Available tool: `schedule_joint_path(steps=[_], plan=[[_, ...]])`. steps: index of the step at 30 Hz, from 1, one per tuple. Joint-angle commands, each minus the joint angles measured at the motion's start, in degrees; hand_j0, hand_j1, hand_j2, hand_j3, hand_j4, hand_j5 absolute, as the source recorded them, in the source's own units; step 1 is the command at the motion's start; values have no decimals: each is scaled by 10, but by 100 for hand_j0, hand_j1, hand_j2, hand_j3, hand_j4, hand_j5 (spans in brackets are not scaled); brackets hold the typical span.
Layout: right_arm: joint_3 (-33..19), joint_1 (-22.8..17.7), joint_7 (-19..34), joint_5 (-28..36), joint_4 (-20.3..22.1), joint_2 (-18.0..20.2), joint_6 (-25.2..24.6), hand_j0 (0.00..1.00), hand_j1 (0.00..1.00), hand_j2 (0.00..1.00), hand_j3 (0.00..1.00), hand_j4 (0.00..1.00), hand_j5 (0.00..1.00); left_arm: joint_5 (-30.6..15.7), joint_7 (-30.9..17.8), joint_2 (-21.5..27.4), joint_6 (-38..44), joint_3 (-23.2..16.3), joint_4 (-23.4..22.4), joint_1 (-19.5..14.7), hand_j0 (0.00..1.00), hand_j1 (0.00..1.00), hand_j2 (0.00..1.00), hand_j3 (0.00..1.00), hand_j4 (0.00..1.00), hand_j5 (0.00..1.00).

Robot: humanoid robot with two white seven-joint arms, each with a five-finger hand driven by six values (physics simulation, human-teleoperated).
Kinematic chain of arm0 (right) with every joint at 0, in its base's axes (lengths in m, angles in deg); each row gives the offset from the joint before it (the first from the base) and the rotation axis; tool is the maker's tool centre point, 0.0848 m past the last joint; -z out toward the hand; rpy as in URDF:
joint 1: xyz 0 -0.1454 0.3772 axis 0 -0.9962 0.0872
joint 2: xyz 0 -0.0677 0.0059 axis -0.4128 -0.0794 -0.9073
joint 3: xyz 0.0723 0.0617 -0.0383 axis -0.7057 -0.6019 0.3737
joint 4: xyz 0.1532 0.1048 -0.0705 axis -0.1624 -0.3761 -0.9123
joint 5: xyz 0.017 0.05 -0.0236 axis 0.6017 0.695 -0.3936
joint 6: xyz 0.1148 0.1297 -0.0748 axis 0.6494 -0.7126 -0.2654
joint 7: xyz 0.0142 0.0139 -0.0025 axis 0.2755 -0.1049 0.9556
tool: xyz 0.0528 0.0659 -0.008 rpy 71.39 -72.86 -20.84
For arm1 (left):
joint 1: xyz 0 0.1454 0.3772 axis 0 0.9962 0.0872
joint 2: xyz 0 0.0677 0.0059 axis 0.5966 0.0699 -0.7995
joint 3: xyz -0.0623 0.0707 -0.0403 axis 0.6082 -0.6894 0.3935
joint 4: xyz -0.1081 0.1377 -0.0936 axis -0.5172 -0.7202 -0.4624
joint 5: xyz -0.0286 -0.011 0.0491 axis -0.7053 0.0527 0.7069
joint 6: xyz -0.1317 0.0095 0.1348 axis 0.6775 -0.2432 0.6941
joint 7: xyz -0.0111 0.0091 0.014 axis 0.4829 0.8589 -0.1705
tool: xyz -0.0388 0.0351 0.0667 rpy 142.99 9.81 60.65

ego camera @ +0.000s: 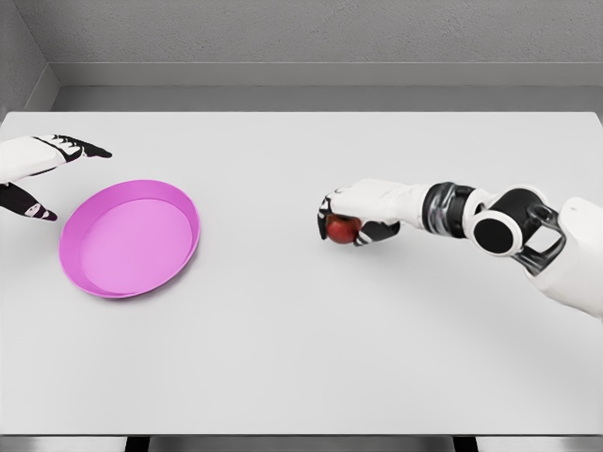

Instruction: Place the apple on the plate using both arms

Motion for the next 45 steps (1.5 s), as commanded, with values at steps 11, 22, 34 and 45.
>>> schedule_joint_path(steps=[11,22,34,45], plan=[[14,1,-1,0,2,-52,3,46,46,46,46,46,46,-4,0,2,1,0,0,0,100,100,100,100,100,100],[16,4,-5,1,1,-74,-4,100,100,100,100,100,100,-4,0,2,1,0,0,0,100,100,100,100,100,100],[-149,-11,-1,-1,2,100,69,100,100,100,100,100,100,-1,-1,0,1,-10,26,3,100,100,100,100,100,100],[-438,-221,-6,-1,-22,180,160,100,100,100,100,100,100,92,-2,-69,1,-72,172,-39,100,100,100,100,100,100]])
